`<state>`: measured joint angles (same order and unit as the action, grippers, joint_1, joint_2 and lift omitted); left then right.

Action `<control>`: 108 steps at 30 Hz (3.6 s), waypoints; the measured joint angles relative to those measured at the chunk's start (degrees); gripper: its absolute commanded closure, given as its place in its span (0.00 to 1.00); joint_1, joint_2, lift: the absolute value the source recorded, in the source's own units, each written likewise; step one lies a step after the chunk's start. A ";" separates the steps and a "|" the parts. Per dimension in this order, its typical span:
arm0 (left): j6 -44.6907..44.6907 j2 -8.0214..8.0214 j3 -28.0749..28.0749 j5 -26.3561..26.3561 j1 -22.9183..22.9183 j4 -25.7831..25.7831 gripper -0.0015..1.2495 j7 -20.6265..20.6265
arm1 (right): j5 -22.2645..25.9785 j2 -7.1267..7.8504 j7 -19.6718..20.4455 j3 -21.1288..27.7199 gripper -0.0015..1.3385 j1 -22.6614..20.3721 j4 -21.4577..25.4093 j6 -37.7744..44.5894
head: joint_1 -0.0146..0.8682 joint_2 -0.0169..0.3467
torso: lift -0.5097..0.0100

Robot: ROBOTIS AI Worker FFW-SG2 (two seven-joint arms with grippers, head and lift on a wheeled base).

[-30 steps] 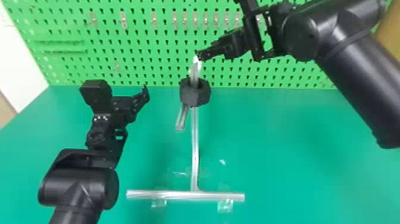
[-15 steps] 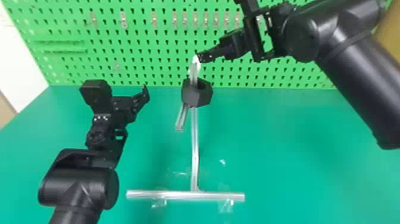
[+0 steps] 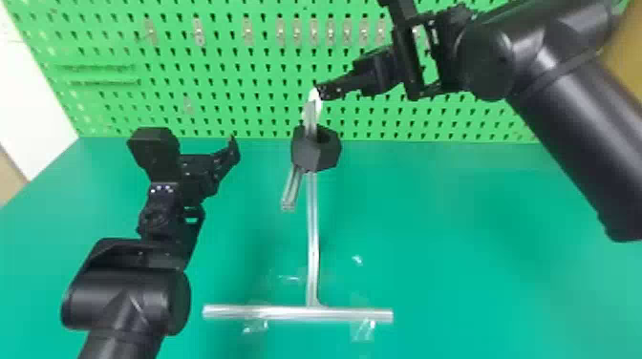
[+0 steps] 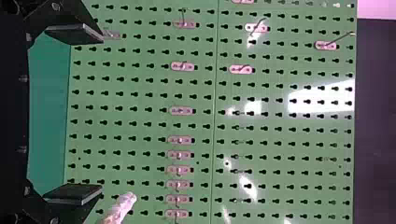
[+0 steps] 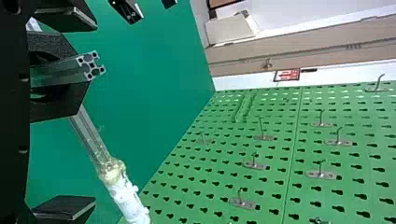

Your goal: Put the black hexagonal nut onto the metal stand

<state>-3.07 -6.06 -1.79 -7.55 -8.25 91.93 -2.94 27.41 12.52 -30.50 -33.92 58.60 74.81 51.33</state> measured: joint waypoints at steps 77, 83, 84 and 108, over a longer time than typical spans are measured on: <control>0.00 0.17 1.91 -1.63 2.49 0.98 0.12 0.49 | -24.29 -11.72 26.98 34.20 0.01 -46.66 10.77 -49.09 | 0.80 0.27 | 0.98; 0.00 0.17 2.04 -1.62 2.84 0.78 0.12 0.49 | -23.75 -11.35 26.98 34.10 0.01 -46.72 10.62 -48.76 | 0.80 0.27 | 0.98; 0.00 0.17 2.04 -1.61 2.86 0.78 0.12 0.50 | -23.66 -11.32 26.98 34.08 0.01 -46.72 10.61 -48.67 | 0.80 0.27 | 0.98; 0.00 0.16 1.07 -1.16 3.07 0.45 0.12 0.51 | -18.38 -9.71 26.98 31.79 0.01 -46.93 10.04 -45.63 | 0.80 0.27 | 0.98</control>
<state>-3.08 -5.89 -0.72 -8.71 -5.19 92.39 -2.43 9.03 2.81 -3.52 -2.13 11.67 84.85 5.69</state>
